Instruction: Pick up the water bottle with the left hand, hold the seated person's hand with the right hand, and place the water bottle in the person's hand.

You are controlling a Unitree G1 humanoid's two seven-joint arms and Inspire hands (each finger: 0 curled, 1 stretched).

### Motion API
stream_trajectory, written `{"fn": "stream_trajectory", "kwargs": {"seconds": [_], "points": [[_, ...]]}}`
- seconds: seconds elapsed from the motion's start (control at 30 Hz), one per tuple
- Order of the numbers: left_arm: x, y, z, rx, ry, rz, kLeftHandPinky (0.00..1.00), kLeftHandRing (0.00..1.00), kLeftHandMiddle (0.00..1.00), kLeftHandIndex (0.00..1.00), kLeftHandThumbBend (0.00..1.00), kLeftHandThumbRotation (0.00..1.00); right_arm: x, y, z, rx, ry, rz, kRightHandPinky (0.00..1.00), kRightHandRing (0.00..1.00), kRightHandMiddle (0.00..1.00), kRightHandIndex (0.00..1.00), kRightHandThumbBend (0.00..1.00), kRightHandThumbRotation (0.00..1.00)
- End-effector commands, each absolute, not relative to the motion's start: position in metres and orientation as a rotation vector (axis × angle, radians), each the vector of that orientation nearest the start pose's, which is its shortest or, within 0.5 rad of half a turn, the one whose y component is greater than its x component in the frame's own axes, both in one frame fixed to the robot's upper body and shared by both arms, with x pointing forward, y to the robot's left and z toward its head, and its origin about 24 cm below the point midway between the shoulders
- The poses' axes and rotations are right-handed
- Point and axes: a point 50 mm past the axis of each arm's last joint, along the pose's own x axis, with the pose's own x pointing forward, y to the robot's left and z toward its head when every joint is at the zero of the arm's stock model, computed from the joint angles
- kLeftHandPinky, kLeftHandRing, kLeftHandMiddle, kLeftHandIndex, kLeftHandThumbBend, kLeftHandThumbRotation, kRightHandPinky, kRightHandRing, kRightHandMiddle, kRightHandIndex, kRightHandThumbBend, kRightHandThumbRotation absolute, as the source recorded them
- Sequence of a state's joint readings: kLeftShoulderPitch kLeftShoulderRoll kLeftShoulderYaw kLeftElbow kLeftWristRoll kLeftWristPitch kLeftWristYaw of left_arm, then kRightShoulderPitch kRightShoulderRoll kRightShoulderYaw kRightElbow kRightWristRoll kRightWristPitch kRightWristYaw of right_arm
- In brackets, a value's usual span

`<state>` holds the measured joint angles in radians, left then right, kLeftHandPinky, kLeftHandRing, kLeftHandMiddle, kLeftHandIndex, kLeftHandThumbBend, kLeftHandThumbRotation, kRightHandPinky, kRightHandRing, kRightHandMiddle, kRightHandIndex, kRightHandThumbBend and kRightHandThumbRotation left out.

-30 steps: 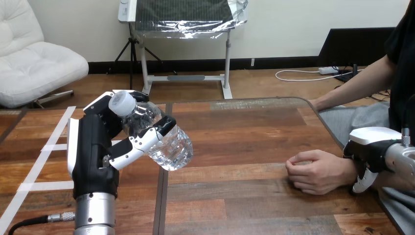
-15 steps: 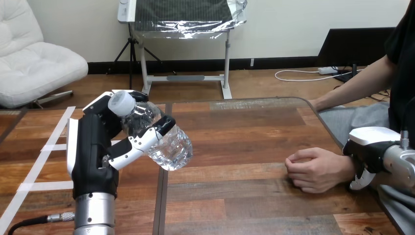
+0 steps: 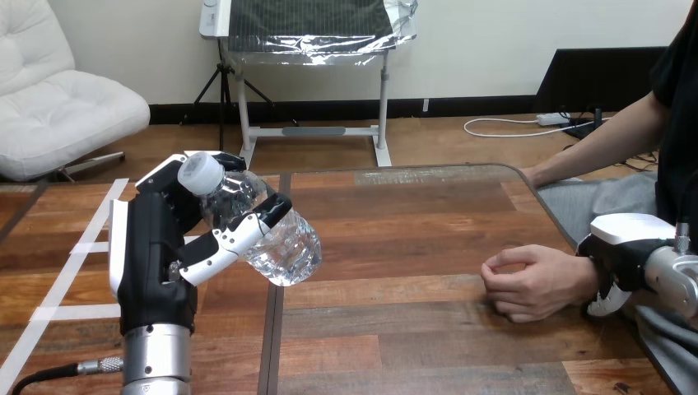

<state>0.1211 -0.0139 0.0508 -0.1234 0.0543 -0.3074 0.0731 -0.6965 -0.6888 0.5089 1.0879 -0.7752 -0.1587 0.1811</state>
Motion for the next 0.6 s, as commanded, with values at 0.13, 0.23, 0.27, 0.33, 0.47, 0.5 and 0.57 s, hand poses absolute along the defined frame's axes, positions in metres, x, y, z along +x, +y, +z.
{"fn": "stream_trajectory", "kwargs": {"seconds": [0.13,0.23,0.27,0.33,0.47,0.5,0.57], "points": [[0.2294,0.1649,0.0943,0.040,-0.432,0.133,0.42,0.43,0.47,0.49,0.64,0.00,0.3318,-0.2842,0.0236,-1.606,0.567,0.445,0.32,0.45,0.59,0.72,0.61,0.00],[0.2293,0.1649,0.0944,0.040,-0.433,0.133,0.42,0.43,0.47,0.49,0.64,0.00,0.3319,-0.2844,0.0237,-1.615,0.559,0.437,0.31,0.44,0.58,0.70,0.61,0.00],[0.2293,0.1648,0.0943,0.039,-0.433,0.134,0.42,0.43,0.47,0.49,0.64,0.00,0.3319,-0.2846,0.0239,-1.625,0.551,0.435,0.32,0.44,0.58,0.69,0.62,0.00],[0.2293,0.1647,0.0943,0.039,-0.433,0.135,0.42,0.43,0.47,0.49,0.65,0.00,0.3317,-0.2848,0.0241,-1.636,0.541,0.435,0.32,0.45,0.58,0.69,0.62,0.00],[0.2298,0.1649,0.0936,0.040,-0.430,0.134,0.42,0.43,0.47,0.49,0.65,0.00,0.3323,-0.2852,0.0256,-1.636,0.527,0.421,0.34,0.47,0.59,0.67,0.61,0.00],[0.2299,0.1649,0.0936,0.041,-0.430,0.134,0.42,0.43,0.47,0.49,0.65,0.00,0.3323,-0.2854,0.0261,-1.635,0.523,0.416,0.35,0.47,0.59,0.66,0.61,0.00],[0.2298,0.1648,0.0936,0.043,-0.429,0.133,0.42,0.44,0.47,0.49,0.65,0.00,0.3325,-0.2862,0.0274,-1.632,0.518,0.411,0.35,0.48,0.59,0.65,0.61,0.00]]}}
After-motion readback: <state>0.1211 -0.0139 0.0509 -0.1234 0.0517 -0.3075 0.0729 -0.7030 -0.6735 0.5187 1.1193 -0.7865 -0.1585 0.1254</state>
